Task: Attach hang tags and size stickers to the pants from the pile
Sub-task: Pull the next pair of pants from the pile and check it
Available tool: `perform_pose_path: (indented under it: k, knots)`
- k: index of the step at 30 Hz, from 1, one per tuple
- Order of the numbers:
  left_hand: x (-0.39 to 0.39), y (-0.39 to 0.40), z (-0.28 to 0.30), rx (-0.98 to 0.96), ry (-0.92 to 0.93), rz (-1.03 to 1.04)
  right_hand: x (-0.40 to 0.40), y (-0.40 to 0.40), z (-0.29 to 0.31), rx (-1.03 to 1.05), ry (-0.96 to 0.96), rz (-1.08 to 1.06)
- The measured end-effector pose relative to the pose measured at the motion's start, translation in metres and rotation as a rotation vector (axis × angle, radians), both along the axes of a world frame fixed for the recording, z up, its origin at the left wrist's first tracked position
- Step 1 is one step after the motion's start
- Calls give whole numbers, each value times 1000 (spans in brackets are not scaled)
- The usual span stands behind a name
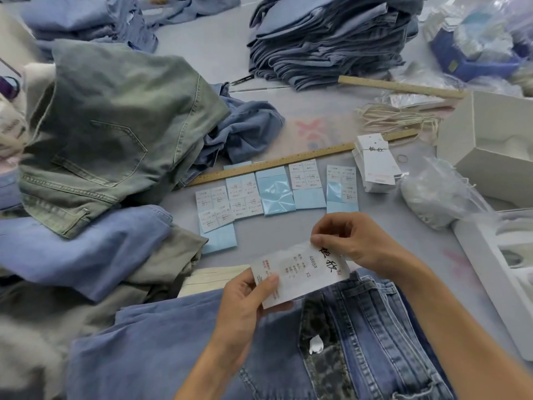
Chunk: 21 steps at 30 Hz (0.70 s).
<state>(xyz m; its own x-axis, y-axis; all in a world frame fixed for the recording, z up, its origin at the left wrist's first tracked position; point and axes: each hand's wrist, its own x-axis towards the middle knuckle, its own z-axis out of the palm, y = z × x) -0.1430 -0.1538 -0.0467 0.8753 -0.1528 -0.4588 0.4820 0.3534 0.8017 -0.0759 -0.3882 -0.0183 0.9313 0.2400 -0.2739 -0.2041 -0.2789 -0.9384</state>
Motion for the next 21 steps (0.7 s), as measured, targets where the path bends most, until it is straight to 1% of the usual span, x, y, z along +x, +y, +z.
perform_pose_path:
  k: [2, 4, 5, 6, 7, 8, 9, 10, 11, 12, 13, 14, 15, 17, 18, 19, 20, 21]
  knots:
    - [-7, 1, 0, -72, 32, -15, -1, 0, 2, -1, 0, -1]
    - [-14, 0, 1, -89, 69, -36, -5, 3, 4, -84, -3, 32]
    - [-19, 0, 1, -56, 99, -62, -8, 4, 4, -191, -37, 59]
    - [-24, 1, -1, 23, 120, -112, -12, 5, 4, -365, -115, 74]
    - [-28, 4, -4, 157, 116, -192, -18, 7, 3, -559, -235, 70]
    - [-32, 8, -9, 335, 85, -282, -26, 12, 2, -696, -374, 41]
    - [-35, 15, -14, 533, 31, -362, -36, 20, 0, -760, -488, 8]
    - [-38, 23, -18, 716, -26, -415, -49, 31, -4, -801, -554, 11]
    - [-40, 31, -21, 877, -67, -445, -63, 42, -13, -866, -591, 65]
    - [-40, 40, -22, 995, -92, -439, -79, 56, -25, -952, -596, 165]
    - [-39, 48, -23, 1069, -117, -391, -94, 67, -37, -1035, -579, 276]
    - [-37, 58, -26, 1144, -155, -320, -106, 74, -49, -1103, -552, 359]
    - [-33, 69, -31, 1229, -211, -228, -113, 77, -58, -1135, -515, 397]
    - [-27, 93, -37, 1402, -382, -23, -117, 76, -64, -1143, -490, 392]
    - [-27, 106, -44, 1503, -483, 41, -114, 74, -63, -1145, -486, 381]
    - [-28, 116, -52, 1608, -554, 54, -112, 72, -62, -1138, -477, 385]
    - [-31, 126, -65, 1679, -632, 20, -110, 70, -61, -1151, -480, 392]
    - [-35, 130, -73, 1694, -646, 1, -111, 71, -59, -1139, -480, 393]
